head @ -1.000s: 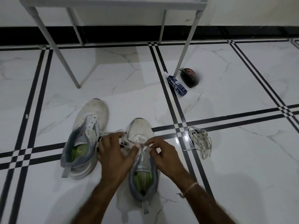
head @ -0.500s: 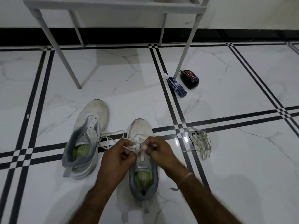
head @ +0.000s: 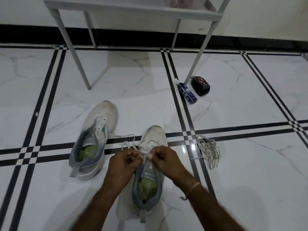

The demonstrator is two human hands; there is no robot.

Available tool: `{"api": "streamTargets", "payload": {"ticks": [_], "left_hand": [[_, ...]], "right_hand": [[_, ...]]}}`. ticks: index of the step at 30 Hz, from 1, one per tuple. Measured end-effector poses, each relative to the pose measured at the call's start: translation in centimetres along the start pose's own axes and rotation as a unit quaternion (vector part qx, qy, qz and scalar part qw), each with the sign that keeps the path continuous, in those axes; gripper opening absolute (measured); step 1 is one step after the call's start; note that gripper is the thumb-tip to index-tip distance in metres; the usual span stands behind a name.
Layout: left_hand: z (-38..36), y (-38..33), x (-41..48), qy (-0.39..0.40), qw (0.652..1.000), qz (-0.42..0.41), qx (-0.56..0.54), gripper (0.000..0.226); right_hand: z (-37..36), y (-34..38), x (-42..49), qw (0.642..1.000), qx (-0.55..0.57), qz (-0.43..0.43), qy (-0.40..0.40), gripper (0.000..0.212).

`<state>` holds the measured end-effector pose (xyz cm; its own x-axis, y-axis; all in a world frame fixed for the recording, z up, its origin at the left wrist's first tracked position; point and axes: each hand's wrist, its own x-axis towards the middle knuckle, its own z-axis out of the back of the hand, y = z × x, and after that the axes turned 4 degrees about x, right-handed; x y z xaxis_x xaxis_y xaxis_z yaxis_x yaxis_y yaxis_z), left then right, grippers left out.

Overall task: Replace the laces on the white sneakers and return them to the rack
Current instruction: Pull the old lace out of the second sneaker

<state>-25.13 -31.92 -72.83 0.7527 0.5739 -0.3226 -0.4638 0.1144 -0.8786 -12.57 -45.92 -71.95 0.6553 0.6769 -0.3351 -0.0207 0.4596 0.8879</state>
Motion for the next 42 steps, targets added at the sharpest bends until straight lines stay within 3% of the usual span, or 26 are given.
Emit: {"api": "streamTargets", "payload": {"ticks": [1,2,3,4,7,8,10,12,13,15,16,19,21,22,23,25,27,28,29,31,33,34,35,37,39,42], "left_hand": [[0.0,0.1,0.0,-0.003,1.000,0.004,-0.004,0.009],[-0.1,0.3,0.1,-0.006,1.000,0.009,-0.010,0.014],[0.0,0.4,0.1,-0.009,1.000,0.015,-0.014,0.015],[0.0,0.5,0.2,-0.009,1.000,0.021,-0.017,0.015],[-0.2,0.3,0.3,-0.008,1.000,0.026,-0.017,0.014],[-0.3,0.2,0.3,-0.007,1.000,0.023,-0.017,0.013],[-0.3,0.1,0.2,-0.002,1.000,0.017,-0.017,0.005],[-0.2,0.2,0.3,0.001,1.000,0.019,-0.021,0.003],[-0.2,0.4,0.4,0.000,0.999,0.022,-0.026,0.005],[-0.2,0.6,0.4,-0.003,0.999,0.029,-0.035,0.010],[-0.3,0.6,0.3,-0.002,0.999,0.031,-0.040,0.010],[-0.5,0.6,0.1,0.001,0.999,0.030,-0.045,0.011],[-0.5,0.6,0.2,0.005,0.999,0.030,-0.040,0.011],[-0.5,0.6,0.3,0.007,0.999,0.028,-0.038,0.010],[-0.5,0.6,0.4,0.008,0.999,0.026,-0.038,0.010],[-0.5,0.6,0.5,0.005,0.999,0.028,-0.043,0.011],[-0.4,0.6,0.5,0.003,0.998,0.032,-0.046,0.013],[-0.4,0.7,0.5,0.002,0.998,0.035,-0.049,0.013],[-0.4,0.7,0.4,0.001,0.998,0.038,-0.052,0.013],[-0.4,0.7,0.4,0.002,0.998,0.038,-0.054,0.013],[-0.5,0.7,0.4,0.008,0.998,0.032,-0.052,0.012],[-0.5,0.6,0.4,0.009,0.998,0.030,-0.051,0.011],[-0.5,0.5,0.4,0.009,0.998,0.029,-0.051,0.010],[-0.4,0.3,0.3,0.004,0.998,0.030,-0.051,0.012],[-0.3,0.2,0.3,0.003,0.998,0.036,-0.052,0.014],[-0.3,-0.2,0.2,0.013,0.998,0.036,-0.041,0.017]], "right_hand": [[0.4,0.4,-0.2,0.985,0.161,-0.053,-0.012,0.019],[1.0,1.0,-0.5,0.938,0.329,-0.101,-0.024,0.021],[1.6,1.1,-0.6,0.895,0.425,-0.126,-0.044,0.022],[2.0,1.1,-0.8,0.887,0.443,-0.117,-0.060,0.023],[1.6,0.5,-1.0,0.993,0.101,0.005,-0.057,0.012],[0.9,-0.1,-0.9,0.998,-0.022,0.036,-0.042,0.013],[-0.2,-0.7,-0.3,0.989,-0.125,0.069,-0.026,0.016],[-0.6,-0.5,0.0,0.996,-0.026,0.058,-0.055,0.020],[0.0,0.2,0.1,0.989,0.124,0.011,-0.078,0.021],[1.2,1.2,-0.1,0.904,0.411,-0.066,-0.099,0.023],[1.8,1.2,-0.3,0.884,0.451,-0.064,-0.107,0.025],[1.8,-0.1,-0.6,0.983,0.173,0.022,-0.061,0.018],[0.3,-1.2,-0.5,0.996,-0.064,0.059,-0.011,0.018],[-0.4,-1.4,-0.4,0.992,-0.105,0.068,-0.016,0.018],[-1.0,-1.4,-0.3,0.992,-0.101,0.070,-0.034,0.019],[-0.5,-0.2,0.0,0.984,0.151,-0.013,-0.094,0.025],[0.9,0.9,-0.2,0.886,0.437,-0.089,-0.129,0.028],[1.5,0.9,-0.2,0.866,0.476,-0.087,-0.128,0.027],[2.0,0.8,-0.3,0.894,0.429,-0.062,-0.114,0.026],[1.8,0.0,-0.4,0.985,0.165,0.009,-0.048,0.029],[0.5,-1.0,-0.5,0.994,-0.106,0.036,-0.014,0.036],[0.0,-1.3,-0.3,0.989,-0.141,0.037,-0.012,0.039],[-0.4,-1.3,-0.2,0.993,-0.113,0.033,-0.014,0.036],[0.0,0.0,0.0,0.992,0.100,-0.048,-0.057,0.029],[1.1,0.6,-0.1,0.937,0.292,-0.159,-0.112,0.025],[2.8,0.5,-0.4,0.917,0.325,-0.176,-0.152,0.030]]}}
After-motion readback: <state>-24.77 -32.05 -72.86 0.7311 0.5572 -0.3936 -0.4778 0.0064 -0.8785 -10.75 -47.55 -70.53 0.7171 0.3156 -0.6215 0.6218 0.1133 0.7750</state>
